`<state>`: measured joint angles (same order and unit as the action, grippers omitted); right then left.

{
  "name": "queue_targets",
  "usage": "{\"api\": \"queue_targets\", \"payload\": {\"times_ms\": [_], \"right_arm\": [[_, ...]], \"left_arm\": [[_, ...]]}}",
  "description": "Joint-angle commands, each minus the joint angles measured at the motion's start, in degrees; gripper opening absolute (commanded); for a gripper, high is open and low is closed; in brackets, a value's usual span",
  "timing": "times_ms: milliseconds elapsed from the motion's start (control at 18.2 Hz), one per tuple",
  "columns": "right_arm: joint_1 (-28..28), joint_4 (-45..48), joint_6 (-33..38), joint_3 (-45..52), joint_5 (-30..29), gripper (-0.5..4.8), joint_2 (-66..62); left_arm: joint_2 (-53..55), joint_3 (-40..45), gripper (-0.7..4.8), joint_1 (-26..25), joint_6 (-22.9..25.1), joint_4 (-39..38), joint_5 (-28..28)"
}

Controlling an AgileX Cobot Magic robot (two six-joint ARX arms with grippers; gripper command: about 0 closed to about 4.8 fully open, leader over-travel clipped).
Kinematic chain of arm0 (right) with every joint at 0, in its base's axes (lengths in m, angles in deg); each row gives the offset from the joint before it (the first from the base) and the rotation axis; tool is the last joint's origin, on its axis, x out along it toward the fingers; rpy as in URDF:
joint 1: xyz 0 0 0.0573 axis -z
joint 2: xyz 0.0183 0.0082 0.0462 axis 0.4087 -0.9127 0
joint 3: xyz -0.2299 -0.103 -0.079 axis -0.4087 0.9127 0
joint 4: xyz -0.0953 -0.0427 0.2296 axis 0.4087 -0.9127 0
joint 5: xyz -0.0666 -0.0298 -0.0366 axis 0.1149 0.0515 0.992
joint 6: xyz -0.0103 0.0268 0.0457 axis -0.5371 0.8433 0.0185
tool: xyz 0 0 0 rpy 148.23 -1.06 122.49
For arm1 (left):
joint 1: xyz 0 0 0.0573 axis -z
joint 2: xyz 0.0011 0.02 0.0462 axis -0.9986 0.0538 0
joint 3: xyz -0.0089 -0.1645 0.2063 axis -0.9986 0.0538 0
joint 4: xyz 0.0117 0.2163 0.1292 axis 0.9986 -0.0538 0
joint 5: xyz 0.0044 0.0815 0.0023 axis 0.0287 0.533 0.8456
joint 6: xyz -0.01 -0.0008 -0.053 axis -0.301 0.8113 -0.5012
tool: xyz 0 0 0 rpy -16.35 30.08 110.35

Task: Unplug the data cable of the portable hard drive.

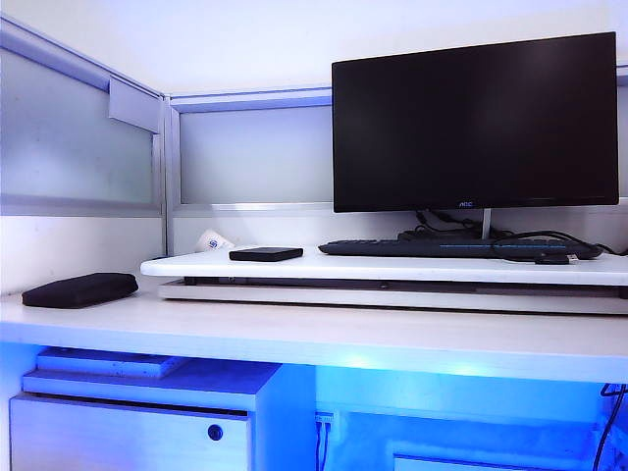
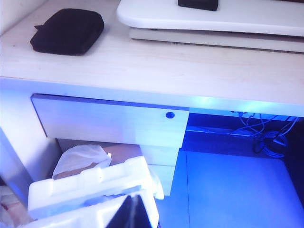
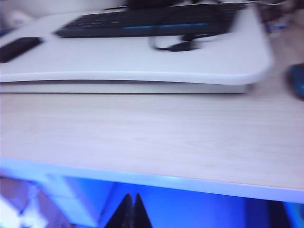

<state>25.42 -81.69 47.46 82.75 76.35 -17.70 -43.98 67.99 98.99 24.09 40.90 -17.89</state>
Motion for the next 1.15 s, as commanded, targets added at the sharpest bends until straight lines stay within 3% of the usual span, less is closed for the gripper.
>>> {"api": "queue_targets", "payload": {"times_ms": [55, 165, 220, 330, 385, 495, 550, 605, 1155], "right_arm": [[0.2, -0.3, -0.2, 0.2, 1.7, -0.08, 0.2], [3.6, -0.4, -1.1, 0.2, 2.1, -0.07, 0.2], [4.7, -0.4, -0.9, 0.2, 1.6, -0.07, 0.2], [8.2, 0.1, 0.5, 0.2, -0.8, -0.07, 0.2], [8.3, 0.3, 0.5, 0.2, -2.7, -0.07, 0.2], [8.3, 0.3, 1.8, 0.2, -4.2, -0.07, 0.2], [5.0, 0.5, 3.7, 0.2, -8.0, -0.07, 0.2], [1.0, 0.6, 3.7, 0.2, -7.3, -0.06, 0.2], [0.6, 0.9, 3.7, 0.2, -7.4, -0.05, 0.2]], "left_arm": [[-0.4, 0.1, -0.06, -0.1, 0.5, 1.4, 1.7], [-0.7, 0.1, -0.06, -2.6, 1.9, 2.5, 3.4], [-1.0, 0.1, -0.06, -4.2, 2.2, 2.5, 1.1], [-1.2, 0.1, -0.06, -11.1, 1.8, 2.4, -7.6], [-1.2, 0.1, -0.05, -19.7, -0.4, 2.2, -19.4], [-1.2, 0.1, -0.05, -19.6, -0.4, 2.1, -21.5], [-1.2, 0.1, -0.05, -19.6, -0.4, 1.0, -21.7], [-1.2, 0.1, -0.05, -19.6, -0.4, 0.8, -21.7], [-1.2, 0.1, -0.05, -19.6, -0.4, 0.8, -21.7]]}}
